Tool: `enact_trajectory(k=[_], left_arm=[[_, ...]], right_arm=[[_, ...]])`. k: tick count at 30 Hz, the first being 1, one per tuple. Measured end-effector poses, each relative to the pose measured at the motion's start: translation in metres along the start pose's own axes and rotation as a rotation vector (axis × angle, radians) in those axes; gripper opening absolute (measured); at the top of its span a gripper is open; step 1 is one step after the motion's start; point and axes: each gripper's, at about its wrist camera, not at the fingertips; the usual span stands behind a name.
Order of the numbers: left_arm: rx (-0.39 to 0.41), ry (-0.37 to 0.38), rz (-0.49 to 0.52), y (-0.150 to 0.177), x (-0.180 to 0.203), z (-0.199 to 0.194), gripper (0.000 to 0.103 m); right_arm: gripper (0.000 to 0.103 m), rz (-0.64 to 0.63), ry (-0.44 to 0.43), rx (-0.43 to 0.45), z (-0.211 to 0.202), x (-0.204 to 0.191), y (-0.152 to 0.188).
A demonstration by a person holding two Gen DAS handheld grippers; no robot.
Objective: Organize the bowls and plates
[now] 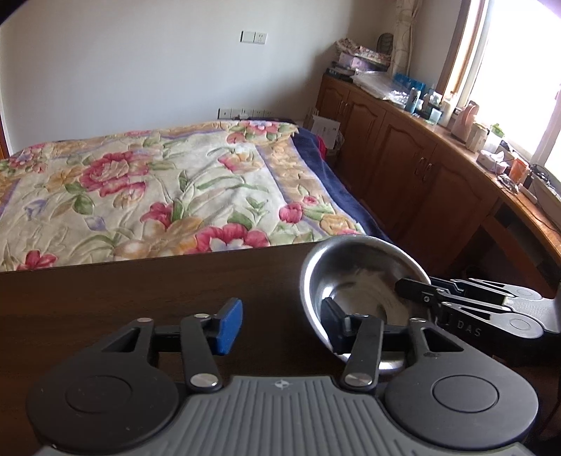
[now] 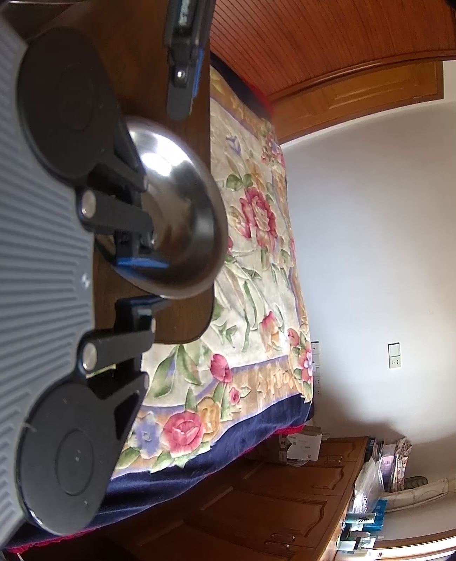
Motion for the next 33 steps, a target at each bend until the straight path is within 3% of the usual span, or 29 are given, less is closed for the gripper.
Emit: enact_trajectory(k=[6, 10, 11, 19, 33], left_arm=[[-0.057, 0.004, -0.027, -0.001, 0.001, 0.015, 0.064], [-0.095, 0.033, -0.003, 0.004, 0.009, 0.015, 0.043], [-0.103, 0.039, 0.005, 0.006, 0.011, 0.016, 0.041], [-0.089, 0.053, -0.003, 0.007, 0.007, -0.001, 0.039], [0.03, 0.075, 0.029, 0.011, 0.0, -0.072, 0.039]], right_arm=[[0.014, 0.002, -0.005, 0.003, -0.001, -0.001, 0.0], [0.013, 0.01, -0.018, -0.001, 0.0, -0.002, 0.0], [0.013, 0.017, -0.025, -0.001, 0.0, -0.002, 0.0], [0.012, 0.065, -0.053, 0.009, -0.008, -0.003, -0.001], [0.013, 0.031, -0.066, 0.094, -0.05, -0.037, -0.022]])
Point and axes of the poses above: each gripper's, at about its wrist camera, not at the fingertips, and z roughly the way its jaws point, x to its right, y to its underside, and after that the axes turned 11 degrees about -z, right-handed
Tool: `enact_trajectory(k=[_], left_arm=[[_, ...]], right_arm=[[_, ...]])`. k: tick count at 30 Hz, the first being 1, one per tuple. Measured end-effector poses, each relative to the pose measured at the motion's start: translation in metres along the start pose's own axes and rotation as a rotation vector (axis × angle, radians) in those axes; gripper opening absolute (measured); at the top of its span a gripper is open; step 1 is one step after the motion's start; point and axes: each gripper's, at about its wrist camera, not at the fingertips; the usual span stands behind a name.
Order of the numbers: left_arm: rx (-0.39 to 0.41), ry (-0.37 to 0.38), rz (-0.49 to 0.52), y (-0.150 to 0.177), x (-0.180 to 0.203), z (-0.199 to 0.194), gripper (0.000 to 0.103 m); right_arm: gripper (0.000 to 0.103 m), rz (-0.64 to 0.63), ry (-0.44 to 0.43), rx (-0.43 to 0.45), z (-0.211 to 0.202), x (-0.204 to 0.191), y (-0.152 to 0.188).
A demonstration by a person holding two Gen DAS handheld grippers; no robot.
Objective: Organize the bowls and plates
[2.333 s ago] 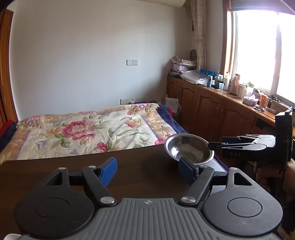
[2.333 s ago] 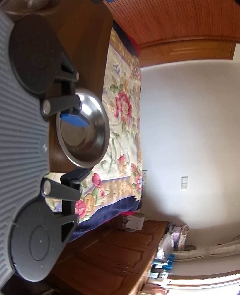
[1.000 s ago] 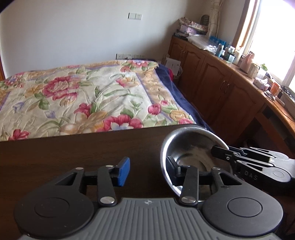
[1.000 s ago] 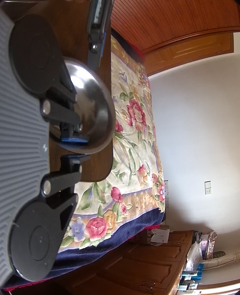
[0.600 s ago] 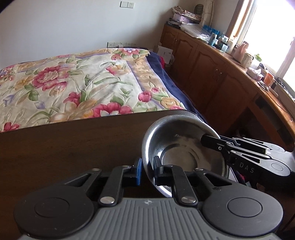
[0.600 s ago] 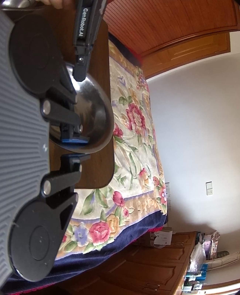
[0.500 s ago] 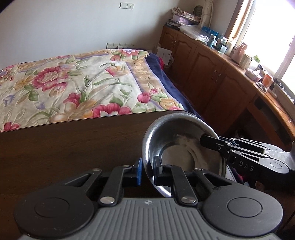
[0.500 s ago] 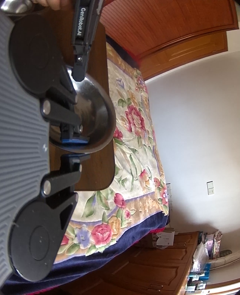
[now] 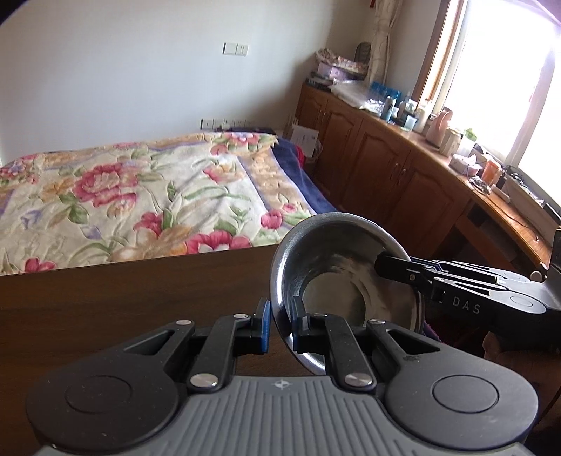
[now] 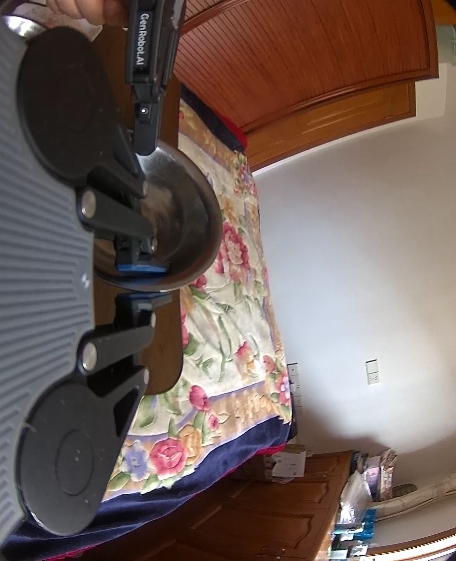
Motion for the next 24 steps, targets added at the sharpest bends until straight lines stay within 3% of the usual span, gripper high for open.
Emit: enact_trajectory(k=[24], left_arm=[[0.101, 0.028, 0.036, 0.035, -0.032, -0.091, 0.039]], right_arm=[[0.012, -0.095, -0.012, 0.042, -0.047, -0.07, -0.002]])
Point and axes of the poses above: each gripper's, at about its wrist camera, not at the fingertips, and z roughly the way its jaws point, x to its right, y to its underside, and after that the axes turned 11 degrees about -z, right-handed
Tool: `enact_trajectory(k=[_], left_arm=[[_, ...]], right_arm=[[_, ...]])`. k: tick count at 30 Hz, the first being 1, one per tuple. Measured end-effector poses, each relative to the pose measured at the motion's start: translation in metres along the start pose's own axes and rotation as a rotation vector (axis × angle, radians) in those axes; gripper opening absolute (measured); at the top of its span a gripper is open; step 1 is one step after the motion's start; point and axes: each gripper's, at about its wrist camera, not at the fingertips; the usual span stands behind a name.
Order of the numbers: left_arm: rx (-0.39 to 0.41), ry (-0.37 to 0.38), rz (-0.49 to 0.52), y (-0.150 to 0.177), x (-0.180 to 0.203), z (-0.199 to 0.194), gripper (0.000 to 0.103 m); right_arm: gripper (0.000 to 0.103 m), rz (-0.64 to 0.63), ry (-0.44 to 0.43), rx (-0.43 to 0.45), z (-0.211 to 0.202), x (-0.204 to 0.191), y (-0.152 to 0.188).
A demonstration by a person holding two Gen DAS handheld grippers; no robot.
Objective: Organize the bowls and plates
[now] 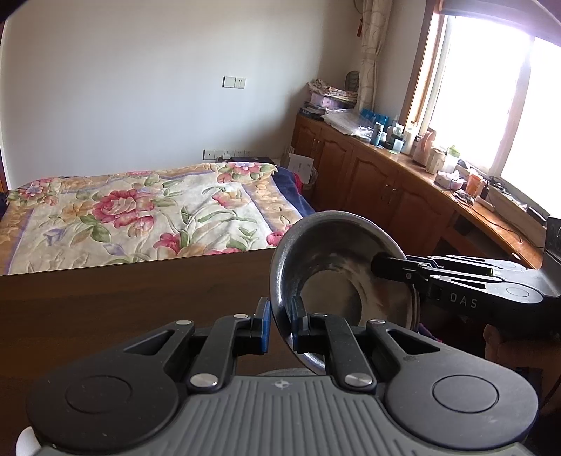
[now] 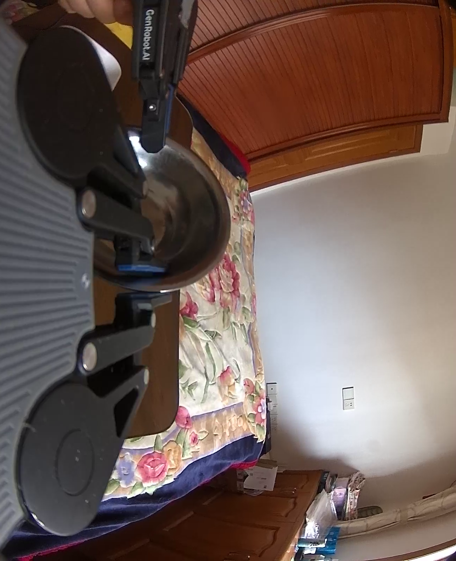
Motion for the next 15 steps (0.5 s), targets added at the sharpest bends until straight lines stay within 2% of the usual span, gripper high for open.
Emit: enact_trajectory(k=[8, 15], left_arm=[[0.021, 0.002, 0.009, 0.017, -0.01, -0.025, 0.039], [0.003, 0.018, -0.023, 0.038, -0.024, -0.039, 0.039]], right_arm=[[0.013, -0.006, -0.024, 0.003, -0.011, -0.02, 0.006], [0.013, -0.024, -0.052, -0.016, -0.014, -0.036, 0.014]])
Point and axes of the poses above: each gripper's, at about its wrist camera, not at the fingertips, and z roughly the way its jaws point, x to its right, y to its underside, and after that the axes turned 11 degrees about -z, right-handed
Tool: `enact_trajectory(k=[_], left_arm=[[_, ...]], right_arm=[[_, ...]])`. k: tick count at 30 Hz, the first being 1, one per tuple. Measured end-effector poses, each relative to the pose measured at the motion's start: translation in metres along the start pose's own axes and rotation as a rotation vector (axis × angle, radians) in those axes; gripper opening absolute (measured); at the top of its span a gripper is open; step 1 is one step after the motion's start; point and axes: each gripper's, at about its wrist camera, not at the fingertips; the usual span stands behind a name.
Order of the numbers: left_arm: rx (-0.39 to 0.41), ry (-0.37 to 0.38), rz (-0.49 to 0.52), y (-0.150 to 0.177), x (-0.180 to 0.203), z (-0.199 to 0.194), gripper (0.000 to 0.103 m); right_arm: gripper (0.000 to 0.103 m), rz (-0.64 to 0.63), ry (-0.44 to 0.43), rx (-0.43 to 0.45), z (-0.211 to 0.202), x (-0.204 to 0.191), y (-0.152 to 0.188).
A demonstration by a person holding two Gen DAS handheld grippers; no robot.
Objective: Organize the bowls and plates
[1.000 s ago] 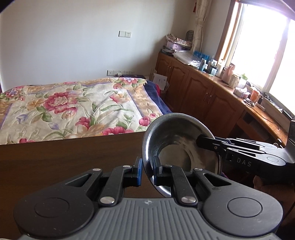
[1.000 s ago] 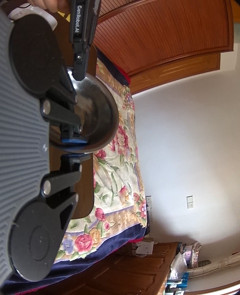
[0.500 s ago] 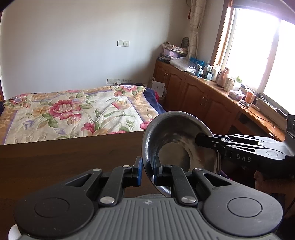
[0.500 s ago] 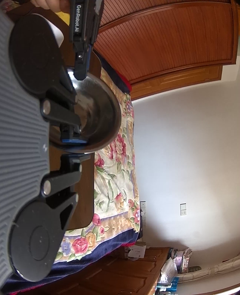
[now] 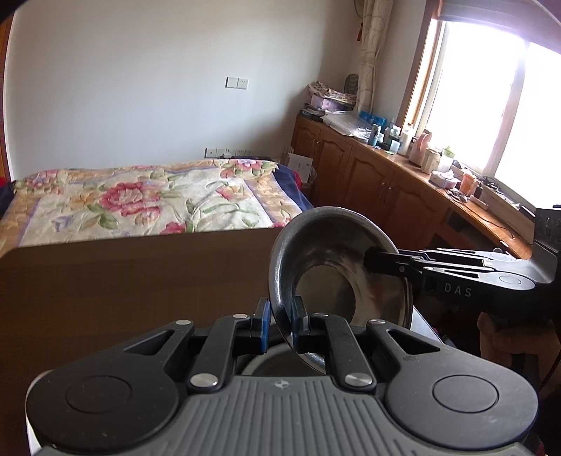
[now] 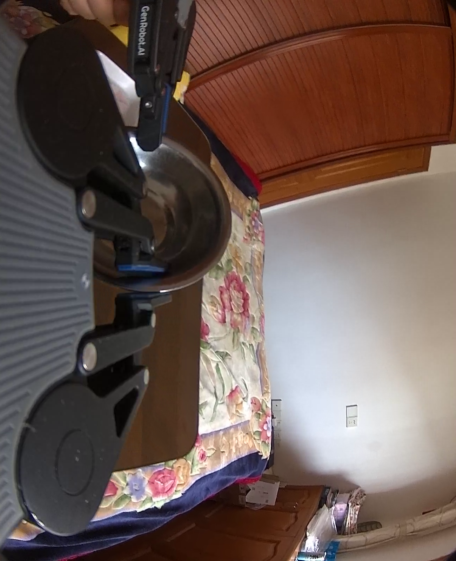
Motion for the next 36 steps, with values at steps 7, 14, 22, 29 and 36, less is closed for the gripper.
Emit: enact_trajectory(k=[7, 14, 22, 29, 36], left_arm=[[-0.009, -0.004, -0.014, 0.023, -0.014, -0.011, 0.04], [-0.033, -0.017, -0.04, 0.047, -0.026, -0.012, 0.04], [-0.031, -0.04, -0.028, 0.06, -0.029, -0.008, 0.04], [-0.021, -0.054, -0.021, 0.064, -0.032, -0.003, 0.04], [-0.01, -0.06, -0.022, 0.065, -0.032, -0.002, 0.04]], right_arm=[[0.013, -0.021, -0.029, -0.032, 0.0, -0.019, 0.014], [0.013, -0.066, -0.039, -0.063, 0.004, -0.036, 0.026], [0.013, -0.113, -0.03, -0.07, 0.005, -0.045, 0.033], [0.013, -0.131, -0.022, -0.081, 0.008, -0.047, 0.04], [0.014, -0.132, -0.012, -0.079, 0.011, -0.045, 0.044]])
Point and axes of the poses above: each gripper's, at about its wrist camera, not at the fingertips, and z roughly the way its jaws point, x to its right, y to its underside, and after that the axes turned 11 degrees about -z, right-handed
